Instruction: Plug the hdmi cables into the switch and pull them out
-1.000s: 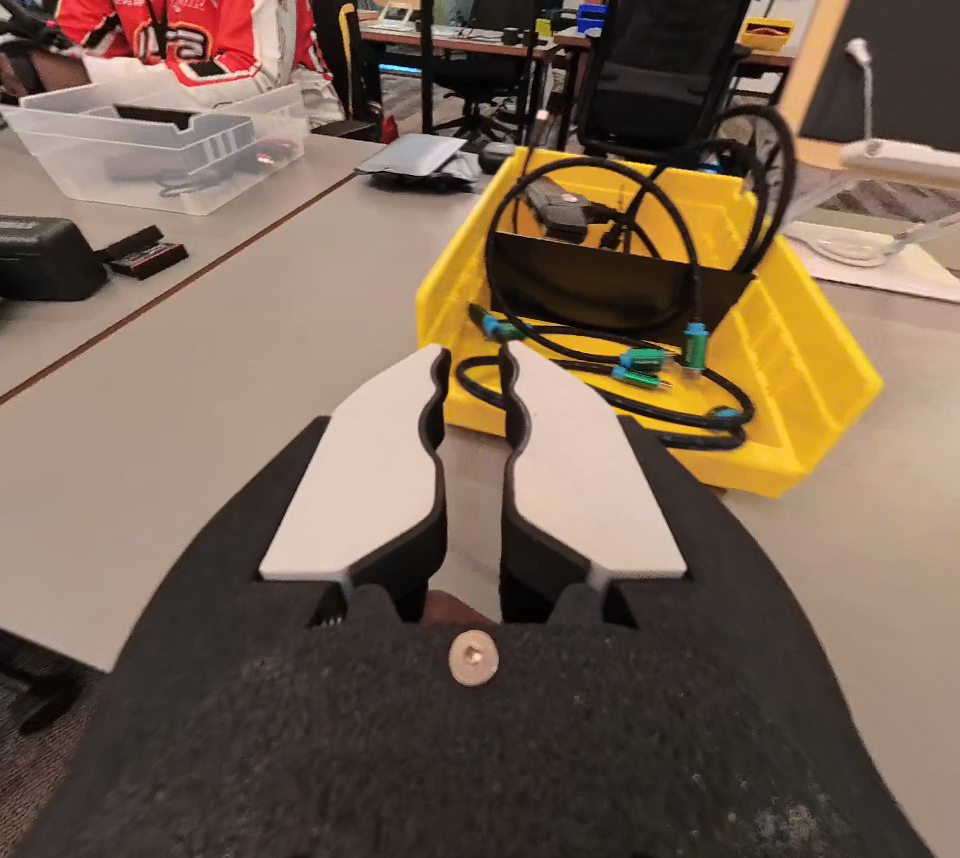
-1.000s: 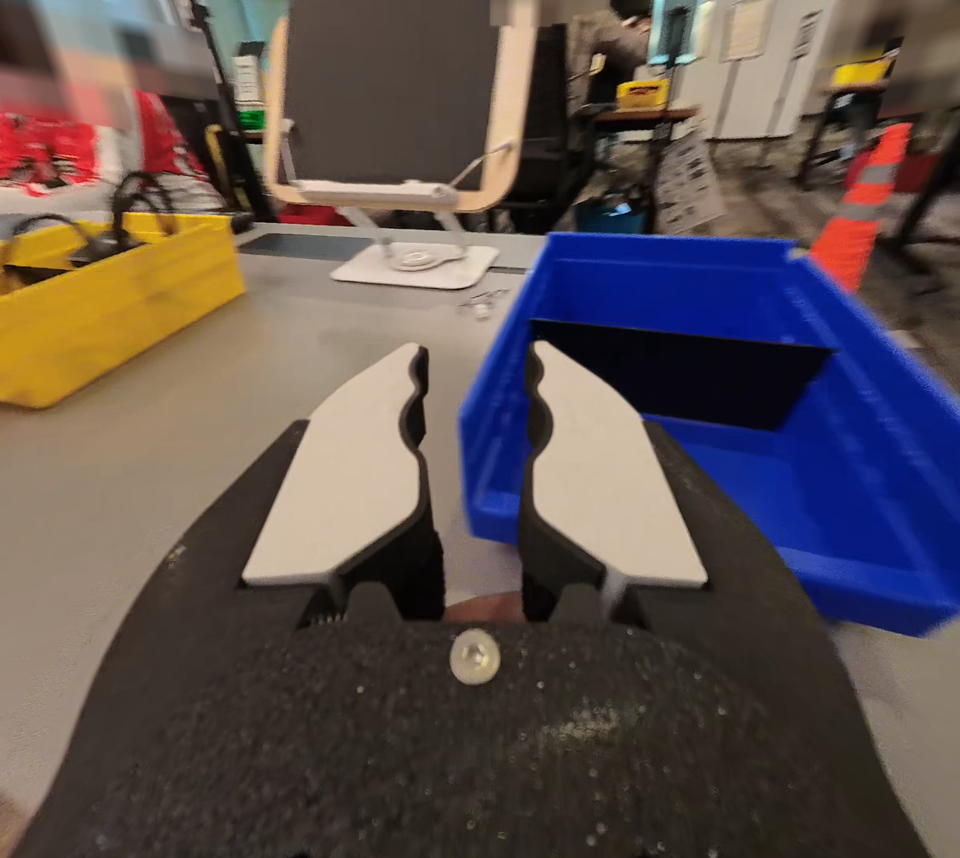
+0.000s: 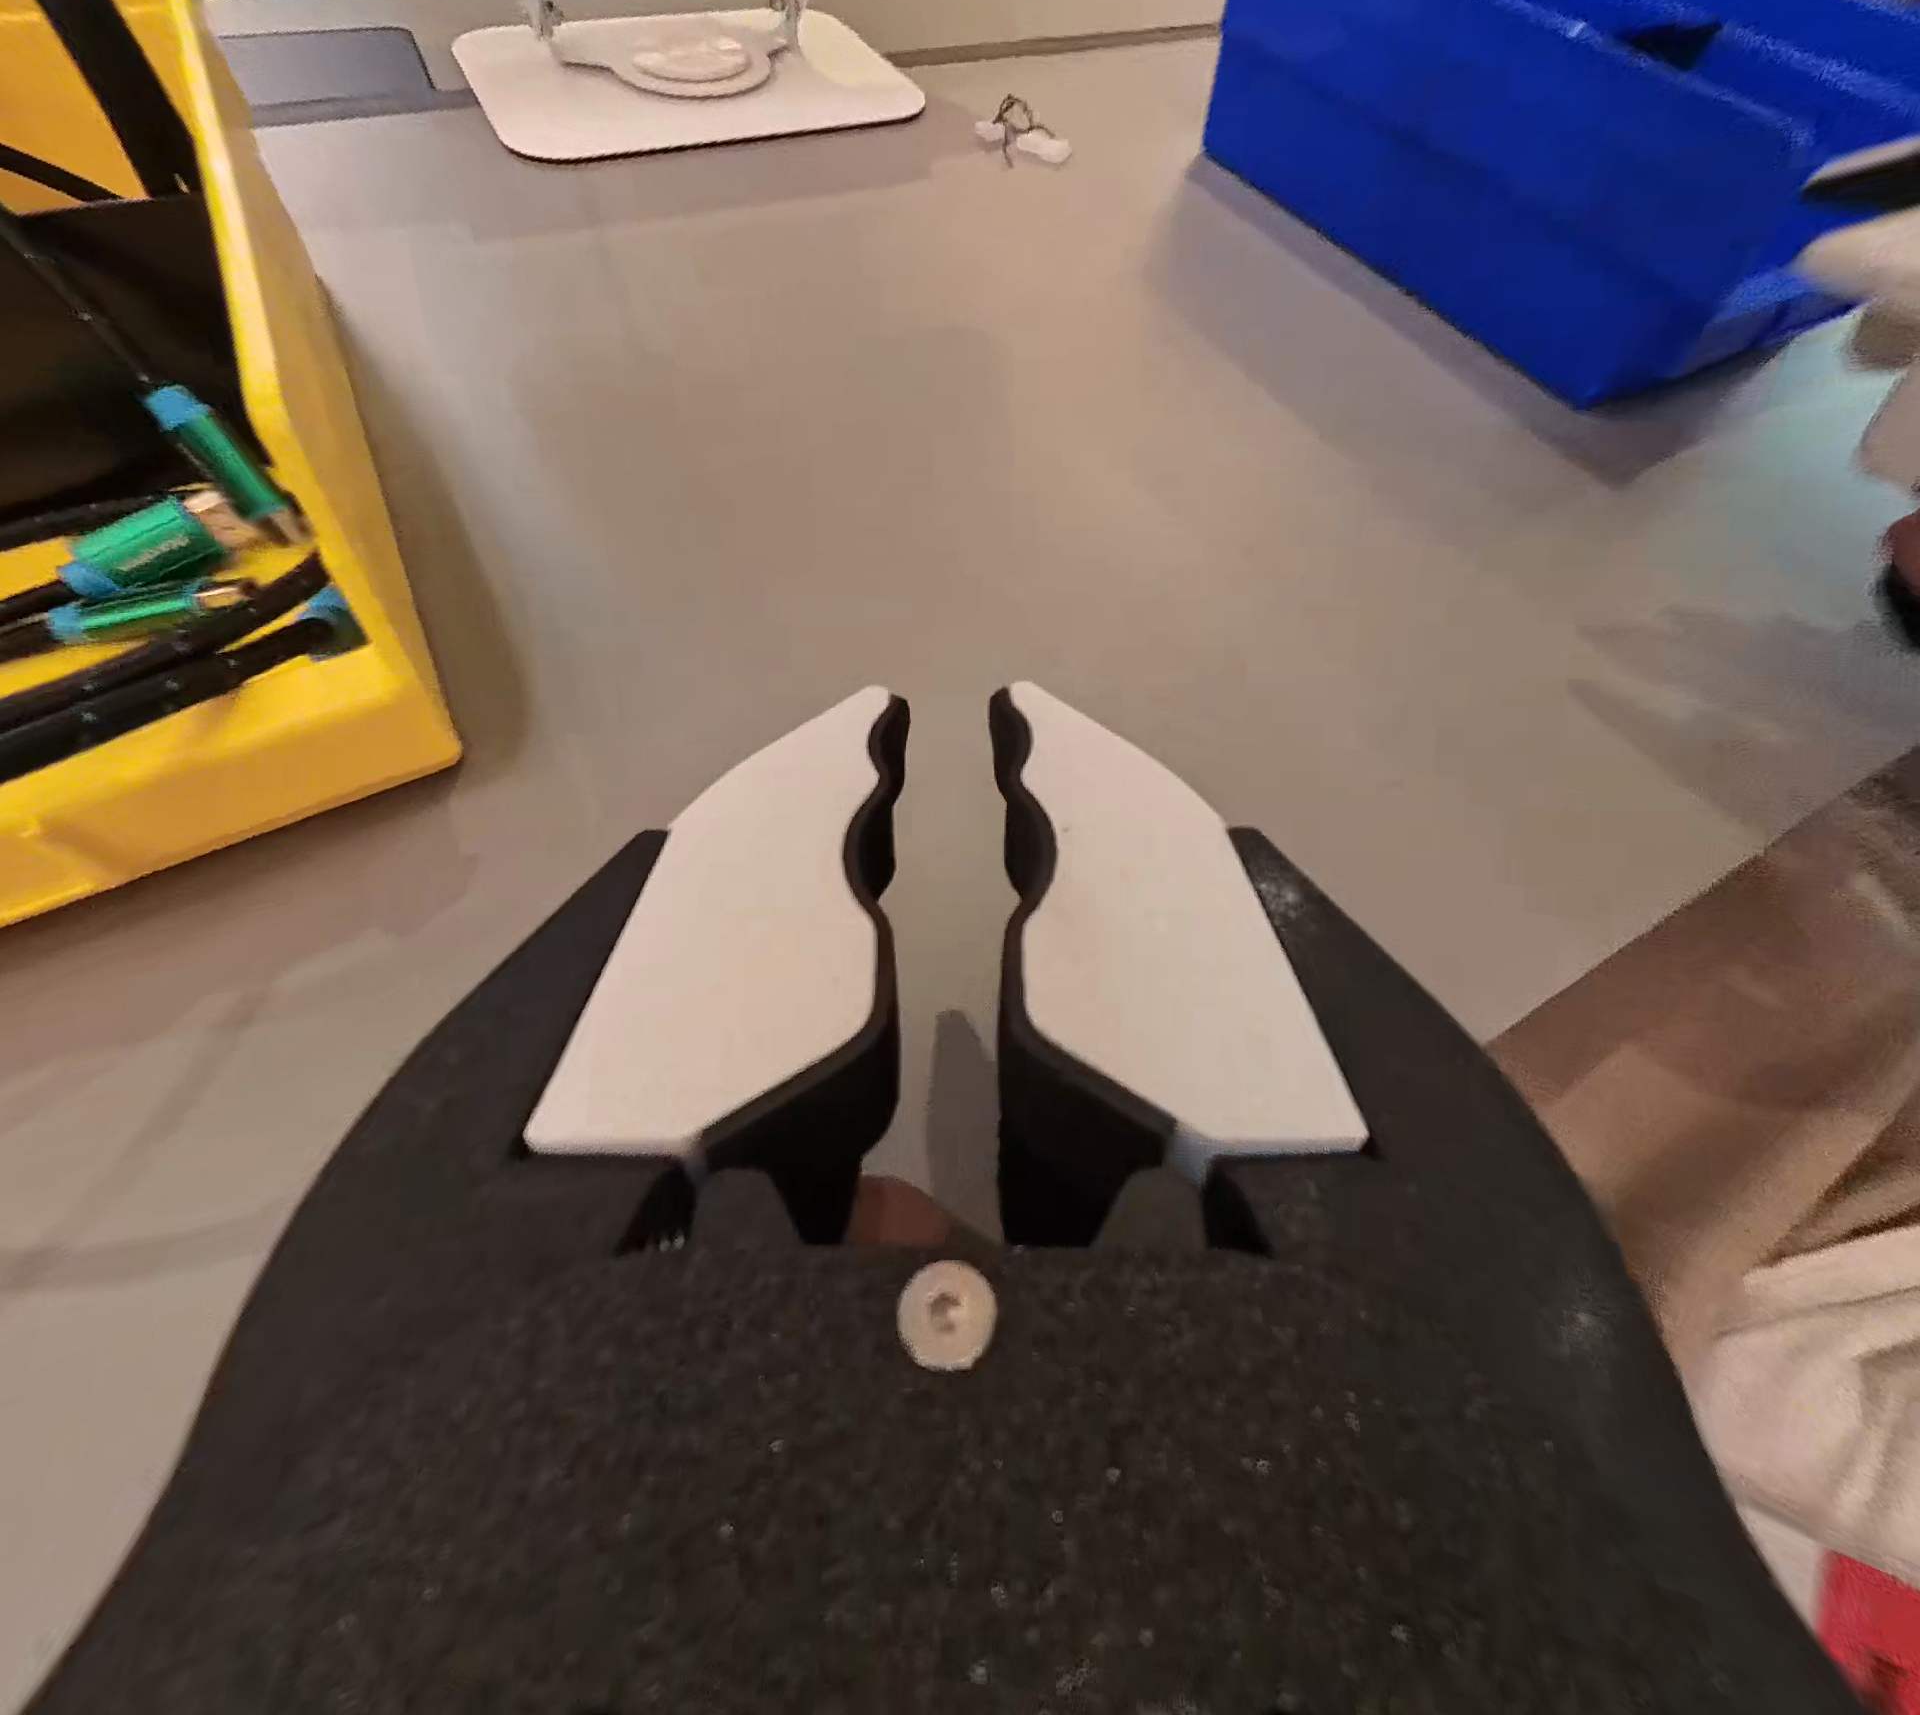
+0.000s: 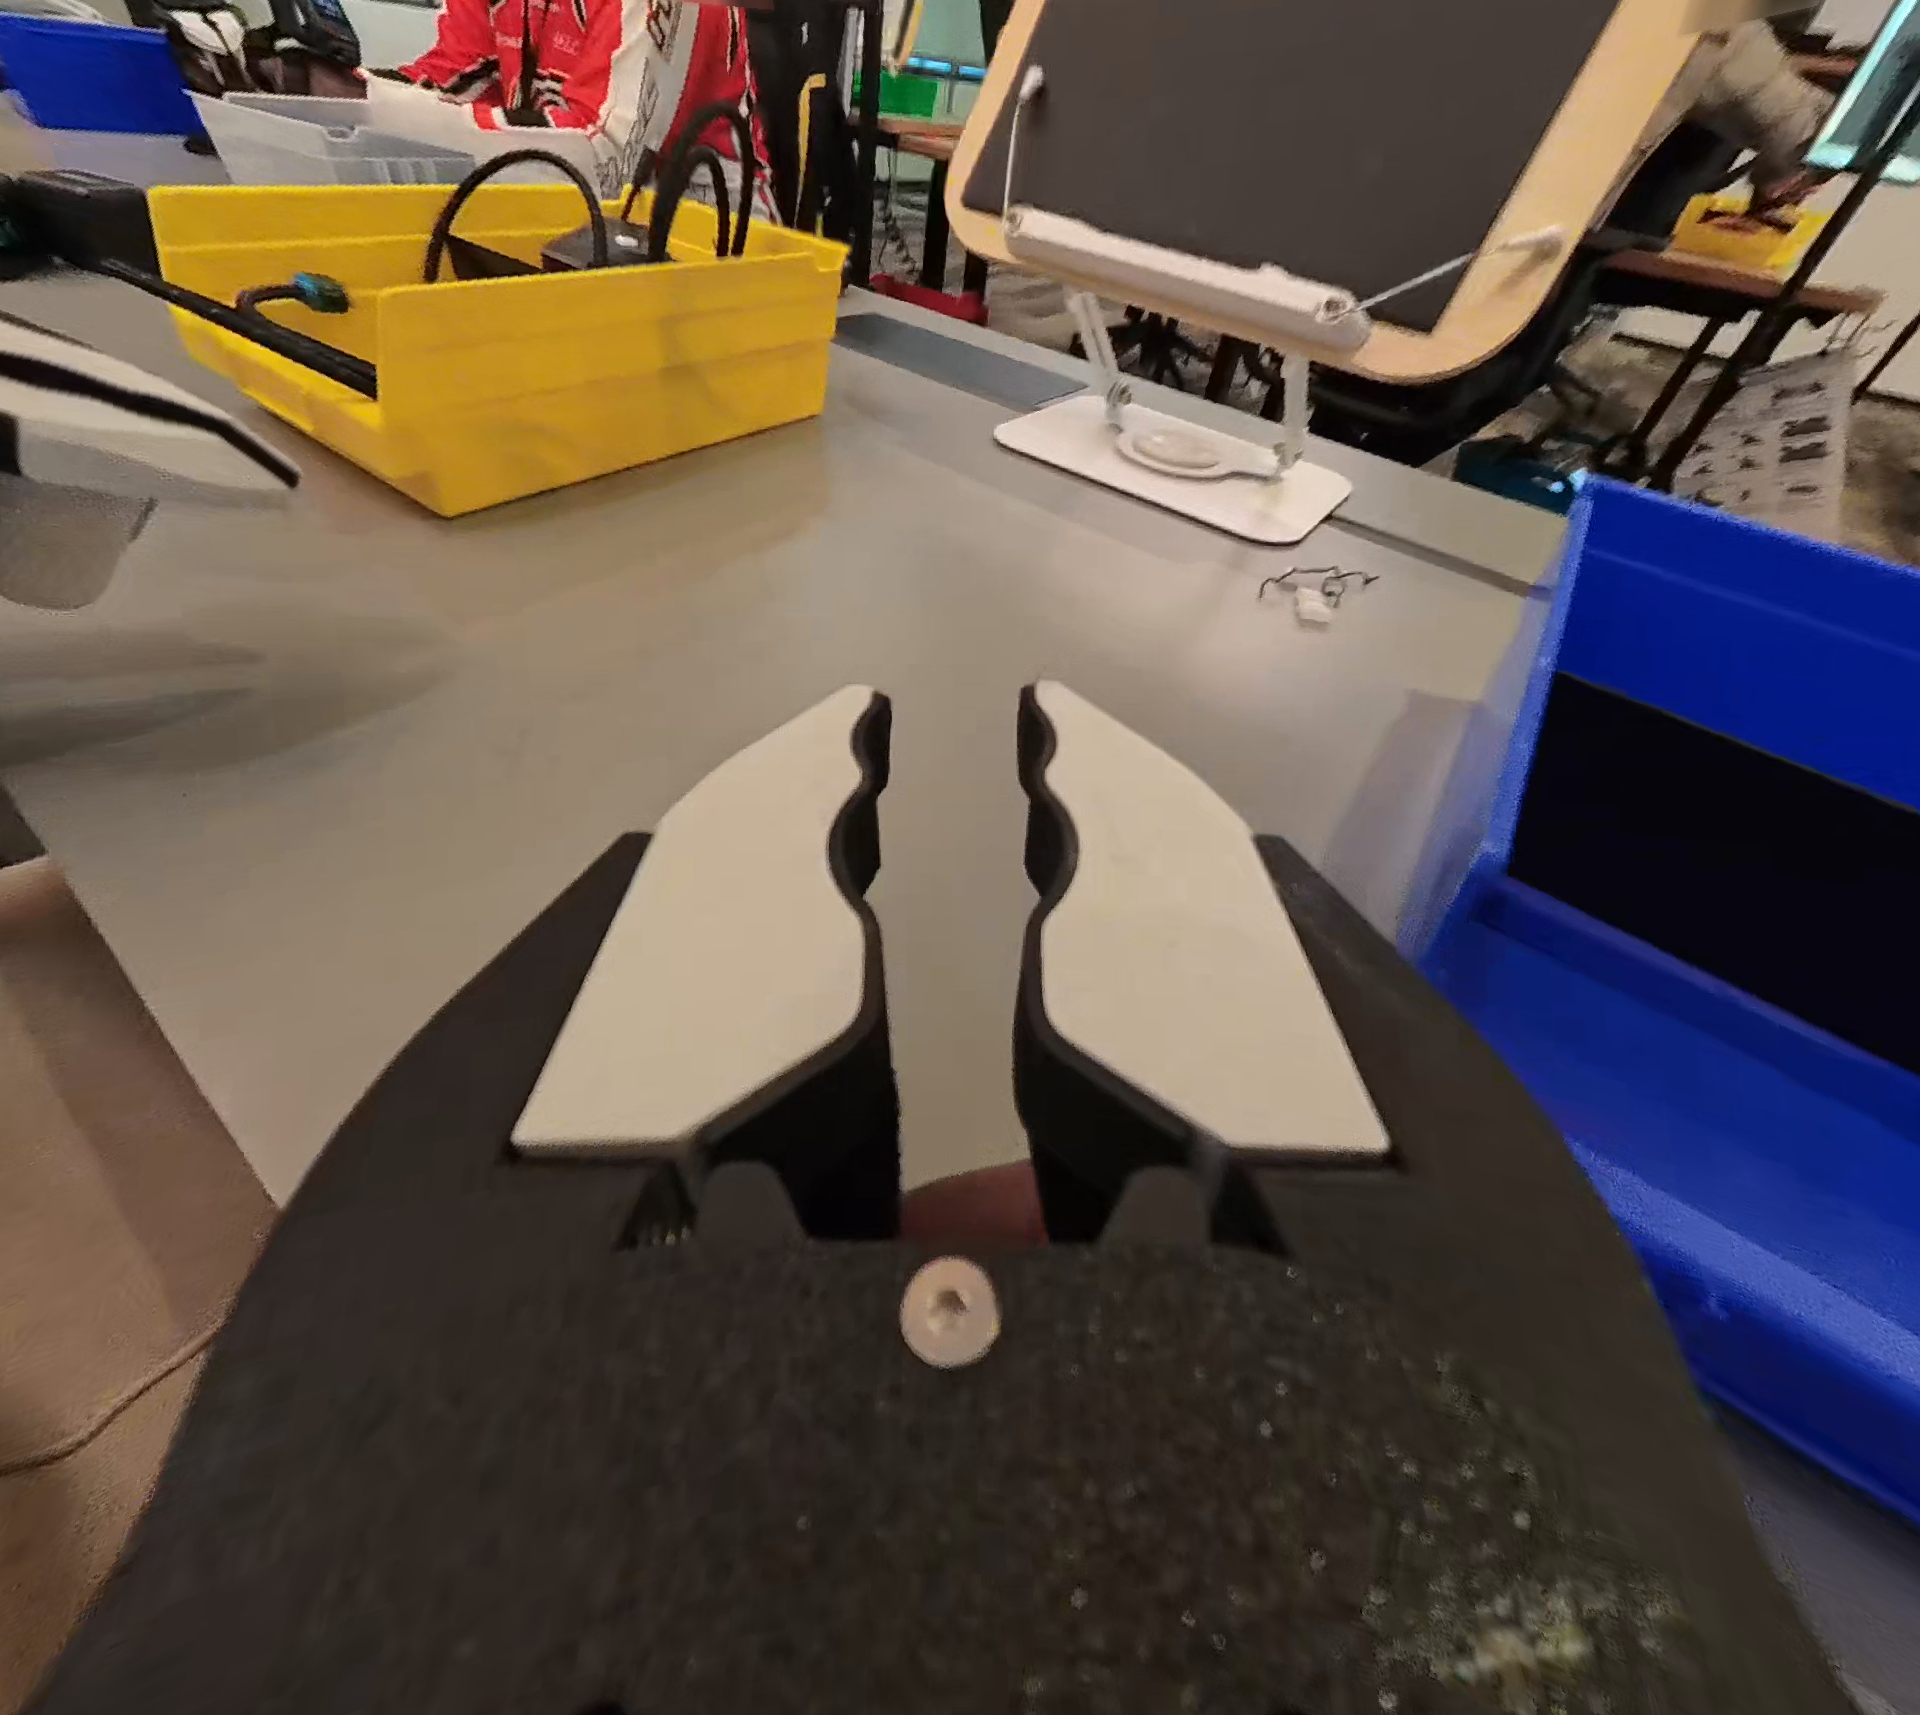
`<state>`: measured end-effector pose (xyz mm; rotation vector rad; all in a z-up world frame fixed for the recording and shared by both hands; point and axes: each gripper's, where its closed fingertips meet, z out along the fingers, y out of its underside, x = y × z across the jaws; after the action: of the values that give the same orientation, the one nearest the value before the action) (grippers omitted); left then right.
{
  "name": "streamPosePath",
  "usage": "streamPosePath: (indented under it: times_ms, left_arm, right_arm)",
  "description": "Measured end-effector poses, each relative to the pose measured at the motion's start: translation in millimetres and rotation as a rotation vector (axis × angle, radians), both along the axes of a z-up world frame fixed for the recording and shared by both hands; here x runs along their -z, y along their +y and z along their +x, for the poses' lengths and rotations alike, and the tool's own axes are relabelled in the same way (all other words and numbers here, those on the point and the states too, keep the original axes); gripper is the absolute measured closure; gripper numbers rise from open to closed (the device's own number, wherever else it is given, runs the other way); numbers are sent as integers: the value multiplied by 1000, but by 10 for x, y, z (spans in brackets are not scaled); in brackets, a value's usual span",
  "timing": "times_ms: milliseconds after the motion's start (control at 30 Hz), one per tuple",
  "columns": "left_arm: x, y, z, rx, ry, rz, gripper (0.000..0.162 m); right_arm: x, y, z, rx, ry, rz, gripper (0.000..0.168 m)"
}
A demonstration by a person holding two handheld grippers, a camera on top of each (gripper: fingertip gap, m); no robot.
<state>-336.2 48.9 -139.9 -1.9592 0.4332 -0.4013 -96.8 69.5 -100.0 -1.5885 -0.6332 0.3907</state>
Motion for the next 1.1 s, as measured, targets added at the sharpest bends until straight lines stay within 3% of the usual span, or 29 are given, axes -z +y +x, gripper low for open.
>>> streamPosePath:
  times_ms: [67, 467, 1100]
  left_arm:
    - [-16, 5, -3, 8, -44, -14, 146]
    - [182, 115, -153, 1, 84, -28, 142]
    - [191, 143, -25, 87, 18, -56, 137]
  right_arm:
    - [69, 38, 11, 2, -9, -24, 146]
    - [211, 259, 212, 95, -8, -111, 147]
    - [298, 250, 311, 104, 22, -175, 148]
